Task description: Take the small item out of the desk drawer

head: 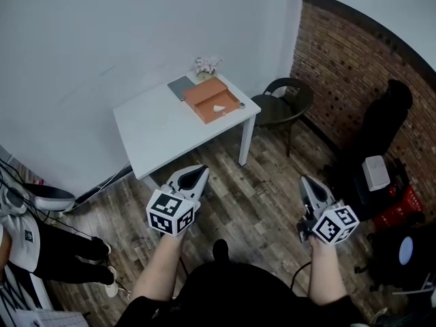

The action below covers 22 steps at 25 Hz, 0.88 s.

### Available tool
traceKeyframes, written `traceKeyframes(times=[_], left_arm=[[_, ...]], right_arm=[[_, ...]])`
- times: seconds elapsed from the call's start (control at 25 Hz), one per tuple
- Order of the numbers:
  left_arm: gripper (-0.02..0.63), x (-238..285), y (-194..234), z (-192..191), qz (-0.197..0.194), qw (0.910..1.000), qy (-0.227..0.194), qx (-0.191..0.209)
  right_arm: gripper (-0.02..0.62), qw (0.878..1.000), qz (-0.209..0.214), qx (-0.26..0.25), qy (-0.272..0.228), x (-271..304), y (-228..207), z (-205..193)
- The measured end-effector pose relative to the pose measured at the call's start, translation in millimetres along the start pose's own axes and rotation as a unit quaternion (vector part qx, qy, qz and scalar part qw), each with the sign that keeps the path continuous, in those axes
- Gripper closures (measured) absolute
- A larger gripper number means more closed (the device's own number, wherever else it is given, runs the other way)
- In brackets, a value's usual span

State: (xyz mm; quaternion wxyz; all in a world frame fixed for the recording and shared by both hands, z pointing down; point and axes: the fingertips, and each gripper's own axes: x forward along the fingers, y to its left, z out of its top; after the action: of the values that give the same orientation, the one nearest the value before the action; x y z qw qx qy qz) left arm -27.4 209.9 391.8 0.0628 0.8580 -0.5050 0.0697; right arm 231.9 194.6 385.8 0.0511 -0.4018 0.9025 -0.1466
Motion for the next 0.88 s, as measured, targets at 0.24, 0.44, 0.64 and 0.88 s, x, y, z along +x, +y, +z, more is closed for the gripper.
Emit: traceKeyframes(times=[0.24,0.44,0.64,0.88], left_arm=[[0.594,29.1,86.0,5.8,-0.005,1.0000,0.007,-0.002],[0.595,49.5,113.5,11.7,-0.017,0.9998,0.008,-0.002],[0.595,67.1,132.0,9.1,-0.024,0.9996,0.014,-0.005],[0.595,104.8,166.2,1.1,-0.024,0.9993,0.030,-0.003]], right_arm=[[0.591,1.000,0.011,-0.009,0.006,95.4,13.0,5.3],[0.591,1.000,0.021,-0.007,0.009,135.8,16.9,7.3],[0.591,1.000,0.023,-0.005,0.006,167.7,3.7,12.6],[0.591,0.999,0.036,0.013,0.026,219.1,-23.1,-3.5]])
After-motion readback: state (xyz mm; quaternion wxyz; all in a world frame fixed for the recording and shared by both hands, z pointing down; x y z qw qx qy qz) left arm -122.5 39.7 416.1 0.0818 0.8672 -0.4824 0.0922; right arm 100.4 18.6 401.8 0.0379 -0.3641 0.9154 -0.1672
